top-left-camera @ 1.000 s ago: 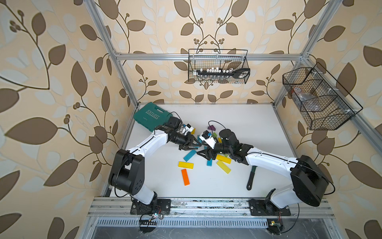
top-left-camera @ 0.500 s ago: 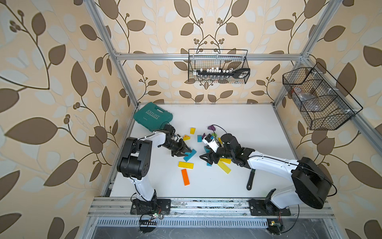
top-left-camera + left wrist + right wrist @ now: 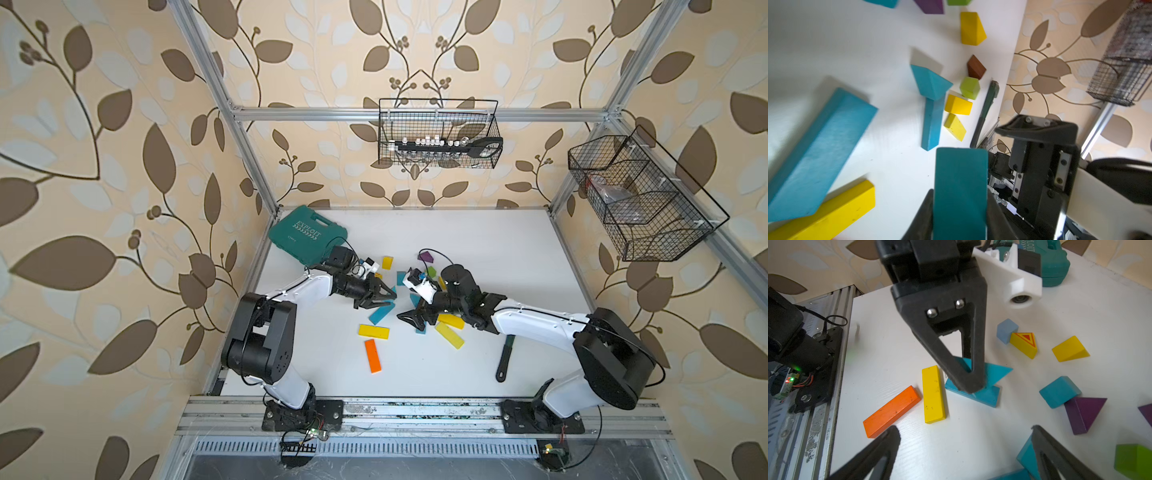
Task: Assemble a small pinwheel with building blocks
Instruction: Pick up the building block from the center of the board.
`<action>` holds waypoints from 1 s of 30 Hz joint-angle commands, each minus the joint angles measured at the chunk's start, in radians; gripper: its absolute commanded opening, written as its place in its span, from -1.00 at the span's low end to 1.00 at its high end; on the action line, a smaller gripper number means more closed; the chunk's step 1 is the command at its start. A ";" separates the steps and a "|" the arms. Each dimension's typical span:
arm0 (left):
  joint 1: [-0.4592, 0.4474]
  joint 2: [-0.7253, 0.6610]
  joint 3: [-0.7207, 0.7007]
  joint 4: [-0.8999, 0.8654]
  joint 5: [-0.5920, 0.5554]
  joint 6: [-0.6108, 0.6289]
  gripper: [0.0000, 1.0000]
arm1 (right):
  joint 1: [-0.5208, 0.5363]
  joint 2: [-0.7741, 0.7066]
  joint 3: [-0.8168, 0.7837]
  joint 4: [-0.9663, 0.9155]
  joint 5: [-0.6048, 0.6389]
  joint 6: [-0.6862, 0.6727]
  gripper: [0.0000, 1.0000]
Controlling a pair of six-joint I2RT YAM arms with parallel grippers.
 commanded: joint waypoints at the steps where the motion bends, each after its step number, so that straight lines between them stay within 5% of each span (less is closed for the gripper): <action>1: -0.030 -0.054 -0.016 0.086 0.071 0.007 -0.93 | -0.019 0.044 0.049 0.057 -0.087 -0.060 0.99; 13: -0.046 -0.062 0.000 0.106 0.058 -0.042 -0.90 | 0.054 0.090 0.084 0.174 0.057 -0.010 0.88; 22: -0.045 -0.088 -0.027 0.279 -0.042 -0.248 -1.00 | 0.076 0.129 0.081 0.304 0.207 0.244 0.61; 30: -0.046 -0.092 -0.026 0.291 -0.063 -0.272 -0.98 | 0.077 0.140 0.069 0.354 0.211 0.316 0.35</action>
